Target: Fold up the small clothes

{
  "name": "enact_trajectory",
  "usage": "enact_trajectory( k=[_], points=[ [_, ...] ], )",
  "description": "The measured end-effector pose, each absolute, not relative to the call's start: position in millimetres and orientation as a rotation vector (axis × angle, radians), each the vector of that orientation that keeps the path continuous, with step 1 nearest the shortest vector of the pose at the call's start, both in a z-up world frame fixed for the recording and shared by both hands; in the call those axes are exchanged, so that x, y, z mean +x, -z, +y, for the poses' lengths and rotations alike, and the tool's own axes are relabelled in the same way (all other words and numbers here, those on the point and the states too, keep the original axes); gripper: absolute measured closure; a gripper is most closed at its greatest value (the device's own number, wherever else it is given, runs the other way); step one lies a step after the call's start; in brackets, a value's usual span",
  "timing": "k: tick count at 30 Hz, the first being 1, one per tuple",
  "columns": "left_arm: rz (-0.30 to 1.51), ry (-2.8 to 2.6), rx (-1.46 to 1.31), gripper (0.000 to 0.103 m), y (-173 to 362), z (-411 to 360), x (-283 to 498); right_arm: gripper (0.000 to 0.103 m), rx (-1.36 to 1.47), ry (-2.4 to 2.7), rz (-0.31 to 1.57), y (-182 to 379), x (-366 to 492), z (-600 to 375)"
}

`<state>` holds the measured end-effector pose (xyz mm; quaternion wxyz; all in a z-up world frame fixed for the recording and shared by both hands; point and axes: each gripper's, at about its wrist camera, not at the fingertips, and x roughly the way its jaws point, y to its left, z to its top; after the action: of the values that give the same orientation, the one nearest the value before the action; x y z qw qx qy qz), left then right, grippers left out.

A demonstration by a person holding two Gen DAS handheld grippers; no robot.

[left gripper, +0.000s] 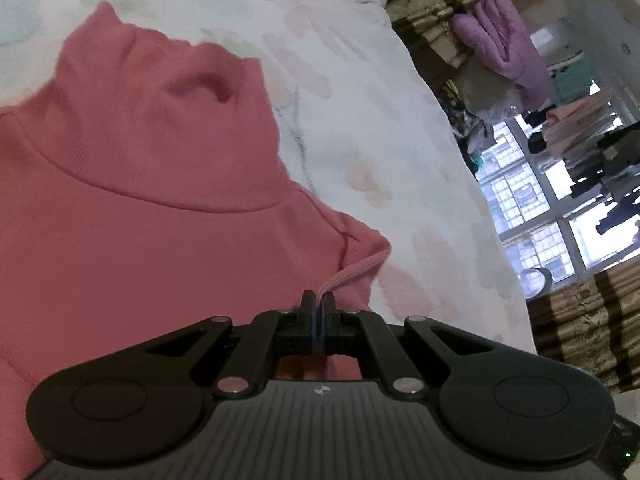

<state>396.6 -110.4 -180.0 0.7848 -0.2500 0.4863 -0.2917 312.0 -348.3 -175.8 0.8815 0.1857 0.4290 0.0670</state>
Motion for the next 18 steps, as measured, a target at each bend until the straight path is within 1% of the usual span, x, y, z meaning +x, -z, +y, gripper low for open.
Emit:
enact_trajectory(
  k=[3, 5, 7, 9, 13, 14, 15, 16, 18],
  points=[
    [1.065, 0.656, -0.503, 0.1, 178.3, -121.9, 398.6, 0.103, 0.411, -0.141, 0.908, 175.4, 304.9, -358.6],
    [1.069, 0.659, -0.495, 0.098, 177.6, -125.3, 400.6, 0.102, 0.427, -0.164, 0.866, 170.5, 300.9, -361.4],
    [1.077, 0.647, -0.485, 0.085, 177.6, -126.2, 405.3, 0.102, 0.435, -0.2, 0.822, 165.7, 301.7, -357.1],
    [1.088, 0.635, -0.475, 0.081, 178.5, -128.8, 409.6, 0.102, 0.434, -0.242, 0.8, 162.7, 304.3, -347.8],
    [1.109, 0.638, -0.457, 0.081, 182.1, -135.2, 414.8, 0.1, 0.514, -0.299, 0.825, 171.2, 314.5, -337.3],
    [1.116, 0.645, -0.452, 0.081, 182.8, -137.2, 415.8, 0.095, 0.539, -0.292, 0.839, 175.0, 317.7, -336.8],
    [1.126, 0.656, -0.446, 0.081, 184.0, -140.1, 417.3, 0.084, 0.578, -0.285, 0.846, 179.8, 320.1, -338.0],
    [1.13, 0.661, -0.443, 0.087, 183.7, -141.3, 417.2, 0.08, 0.631, -0.28, 0.848, 185.1, 321.4, -341.0],
    [1.126, 0.672, -0.446, 0.095, 182.4, -141.2, 417.9, 0.08, 0.718, -0.283, 0.868, 195.3, 324.1, -344.7]
  ],
)
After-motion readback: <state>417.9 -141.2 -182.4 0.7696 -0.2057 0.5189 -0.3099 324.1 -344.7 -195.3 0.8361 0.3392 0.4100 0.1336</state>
